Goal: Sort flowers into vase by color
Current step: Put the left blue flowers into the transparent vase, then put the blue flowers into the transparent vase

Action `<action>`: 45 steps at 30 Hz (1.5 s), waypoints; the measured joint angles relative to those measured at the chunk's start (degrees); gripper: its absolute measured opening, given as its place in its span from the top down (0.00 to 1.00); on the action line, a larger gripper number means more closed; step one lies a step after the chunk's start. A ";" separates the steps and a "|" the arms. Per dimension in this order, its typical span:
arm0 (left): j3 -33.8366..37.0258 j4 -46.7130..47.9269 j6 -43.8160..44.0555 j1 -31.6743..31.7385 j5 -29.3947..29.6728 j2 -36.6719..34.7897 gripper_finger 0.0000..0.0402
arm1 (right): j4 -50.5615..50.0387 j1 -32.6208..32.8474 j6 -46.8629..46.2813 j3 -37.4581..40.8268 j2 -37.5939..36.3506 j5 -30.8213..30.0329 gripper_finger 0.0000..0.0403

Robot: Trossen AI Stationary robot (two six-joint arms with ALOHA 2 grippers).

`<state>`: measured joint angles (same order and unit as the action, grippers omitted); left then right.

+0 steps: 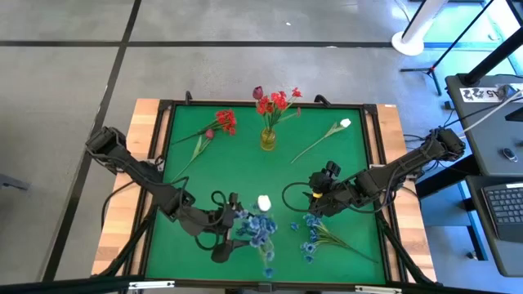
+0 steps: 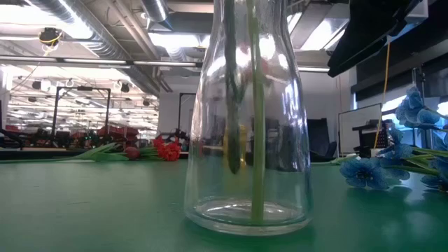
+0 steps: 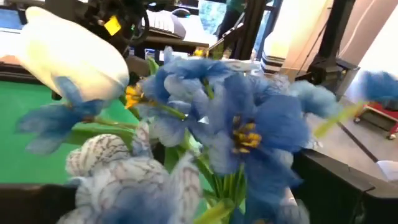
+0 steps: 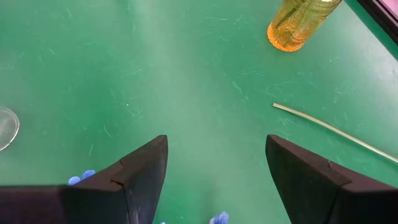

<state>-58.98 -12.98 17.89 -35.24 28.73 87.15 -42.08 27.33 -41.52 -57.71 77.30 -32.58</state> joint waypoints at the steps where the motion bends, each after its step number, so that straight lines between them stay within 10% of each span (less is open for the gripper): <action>1: 0.00 0.61 0.10 0.07 0.25 -0.04 0.22 | 0.01 0.00 0.01 0.00 0.01 0.00 0.33; 19: -14.73 39.54 6.94 -0.72 2.38 -0.74 0.22 | -3.14 0.00 -0.07 -2.20 0.07 1.28 0.33; 30: -10.15 50.70 20.06 -8.53 17.30 -3.32 0.22 | -9.07 0.69 0.30 -6.95 0.26 20.63 0.33; 38: 4.58 45.20 33.34 -14.45 27.60 -8.88 0.22 | -14.57 9.10 -10.23 -5.05 0.94 20.69 0.33; 45: 21.56 16.06 26.76 -14.32 24.78 -13.81 0.23 | -5.49 17.42 -20.18 1.42 1.31 20.27 0.33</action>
<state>-37.42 3.07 44.65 -49.56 53.51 73.34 -47.57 44.76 -61.70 -56.30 78.61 -12.31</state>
